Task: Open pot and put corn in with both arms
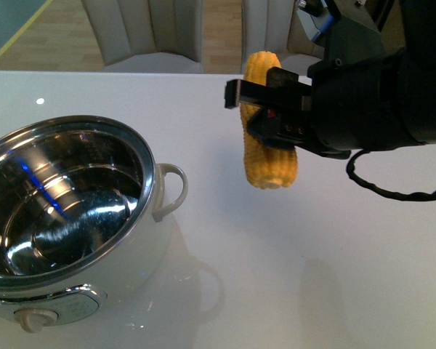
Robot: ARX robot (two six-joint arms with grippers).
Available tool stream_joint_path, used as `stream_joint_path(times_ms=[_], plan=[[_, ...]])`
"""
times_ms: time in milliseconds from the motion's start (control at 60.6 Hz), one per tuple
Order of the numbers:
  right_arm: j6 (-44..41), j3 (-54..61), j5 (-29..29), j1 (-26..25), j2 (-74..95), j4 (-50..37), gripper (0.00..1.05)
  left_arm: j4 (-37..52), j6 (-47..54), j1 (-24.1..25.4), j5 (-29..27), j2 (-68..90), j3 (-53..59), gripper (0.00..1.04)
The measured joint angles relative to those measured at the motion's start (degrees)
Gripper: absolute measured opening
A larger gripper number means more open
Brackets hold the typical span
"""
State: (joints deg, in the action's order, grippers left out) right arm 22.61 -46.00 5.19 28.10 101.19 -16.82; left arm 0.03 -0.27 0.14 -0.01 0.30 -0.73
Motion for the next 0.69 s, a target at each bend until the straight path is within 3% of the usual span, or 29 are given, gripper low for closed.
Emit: stream_joint_path(times_ms=[149,693], plan=[[7.4,-2.4,2.6,2.0,3.5,-0.5,0.23,0.0,0.0,0.0,0.0,0.0,0.0,0.98],[17.1,-11.8,8.3,8.3,10.6,-3.1,0.23,0.0,0.0,0.0,0.0,0.0,0.0,0.98]])
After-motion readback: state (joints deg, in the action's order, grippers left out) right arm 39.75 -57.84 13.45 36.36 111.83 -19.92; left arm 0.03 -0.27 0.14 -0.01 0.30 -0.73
